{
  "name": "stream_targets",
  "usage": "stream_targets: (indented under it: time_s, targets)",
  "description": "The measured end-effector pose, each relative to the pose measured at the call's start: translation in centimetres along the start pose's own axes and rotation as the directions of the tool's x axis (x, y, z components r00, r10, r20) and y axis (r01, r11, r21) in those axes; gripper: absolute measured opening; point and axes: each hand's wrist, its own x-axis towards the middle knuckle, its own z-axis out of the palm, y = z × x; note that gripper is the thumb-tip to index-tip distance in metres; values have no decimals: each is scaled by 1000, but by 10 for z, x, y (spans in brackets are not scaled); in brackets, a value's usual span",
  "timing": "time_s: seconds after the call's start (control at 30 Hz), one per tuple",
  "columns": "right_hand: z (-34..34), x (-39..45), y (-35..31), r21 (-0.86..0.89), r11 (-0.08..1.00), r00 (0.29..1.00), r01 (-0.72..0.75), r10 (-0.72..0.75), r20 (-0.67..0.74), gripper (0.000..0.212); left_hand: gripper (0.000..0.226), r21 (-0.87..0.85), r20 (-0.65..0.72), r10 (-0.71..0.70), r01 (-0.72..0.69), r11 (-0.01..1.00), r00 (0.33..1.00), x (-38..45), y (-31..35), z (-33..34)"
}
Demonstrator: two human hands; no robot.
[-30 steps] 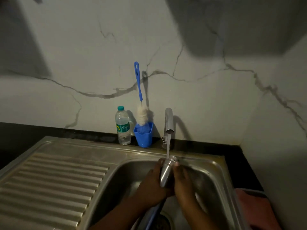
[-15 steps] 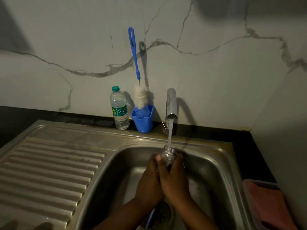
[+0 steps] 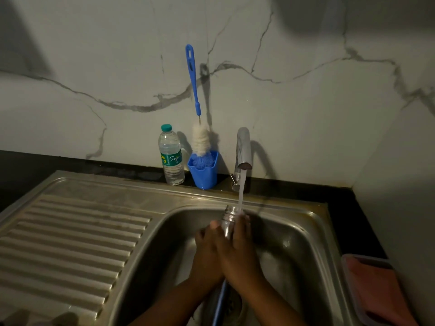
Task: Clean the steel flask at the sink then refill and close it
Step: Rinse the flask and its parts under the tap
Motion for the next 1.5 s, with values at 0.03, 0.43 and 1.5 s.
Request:
stream_targets:
  time_s: [0.03,0.43,1.5]
  targets:
    - [6,-6,-1,-91,995,999,42,-42,10,101,58,-27,-5,11,-11,1000,1000,0,4,-3]
    - [2,0,2,53,992,988,114,-119,102,101,60,-730,171,-138,220,648,975,-5,17,-17]
    - [-3,12,21,190,982,1000,4,-9,27,83,56,-759,374,-273,462,460,886,5,26,-13]
